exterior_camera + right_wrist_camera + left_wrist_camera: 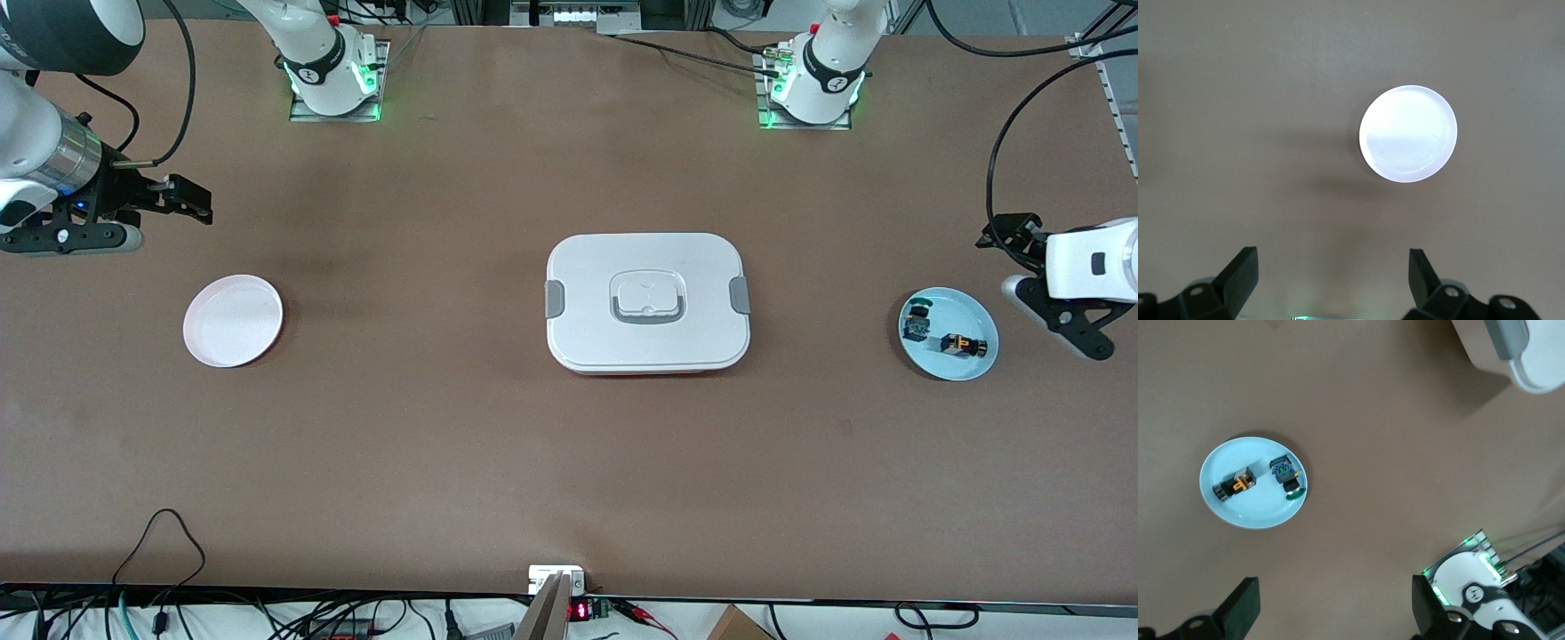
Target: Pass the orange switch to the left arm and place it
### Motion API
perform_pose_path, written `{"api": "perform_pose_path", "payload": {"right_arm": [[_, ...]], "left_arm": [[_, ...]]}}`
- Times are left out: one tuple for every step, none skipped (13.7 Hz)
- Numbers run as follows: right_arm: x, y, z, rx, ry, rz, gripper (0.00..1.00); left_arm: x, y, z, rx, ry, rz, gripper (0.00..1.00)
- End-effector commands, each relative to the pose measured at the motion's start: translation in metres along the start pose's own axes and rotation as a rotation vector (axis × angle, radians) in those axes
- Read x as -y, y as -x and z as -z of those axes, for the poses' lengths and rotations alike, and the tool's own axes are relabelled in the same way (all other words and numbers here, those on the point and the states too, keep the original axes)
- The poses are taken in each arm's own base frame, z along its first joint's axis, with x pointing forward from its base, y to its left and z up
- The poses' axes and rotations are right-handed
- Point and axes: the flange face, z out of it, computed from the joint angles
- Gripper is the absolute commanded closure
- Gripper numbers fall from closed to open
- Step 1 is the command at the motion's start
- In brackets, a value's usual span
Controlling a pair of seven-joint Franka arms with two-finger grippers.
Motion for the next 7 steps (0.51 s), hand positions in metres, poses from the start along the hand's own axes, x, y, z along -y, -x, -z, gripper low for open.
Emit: {"api": "perform_pose_path", "payload": {"right_arm": [[0.000, 0.003, 0.011, -0.023, -0.011, 0.012, 0.00], [-0.002, 0.003, 0.010, -0.023, -0.010, 0.009, 0.00], [-0.004, 0.003, 0.010, -0.024, -0.009, 0.006, 0.00], [-0.005, 0.003, 0.012, -0.028, -0.003, 0.005, 0.00], [-0.005, 0.002, 0.016, -0.034, -0.001, 0.006, 0.00], [-0.006, 0.001, 0.019, -0.043, 0.001, 0.006, 0.00], [-0.008, -0.002, 0.019, -0.042, -0.001, 0.003, 0.00]], "left_arm": [[-0.035, 0.019, 0.041, -0.052, -0.045, 0.236, 0.00], [-0.041, 0.026, 0.044, -0.109, -0.014, 0.379, 0.00], [-0.047, 0.037, 0.051, -0.176, 0.009, 0.518, 0.00], [-0.047, 0.043, 0.050, -0.226, 0.015, 0.606, 0.00], [-0.048, 0.045, 0.051, -0.289, -0.005, 0.646, 0.00], [-0.052, 0.052, 0.050, -0.328, -0.022, 0.653, 0.00], [-0.064, 0.052, 0.046, -0.338, -0.038, 0.640, 0.00]]}}
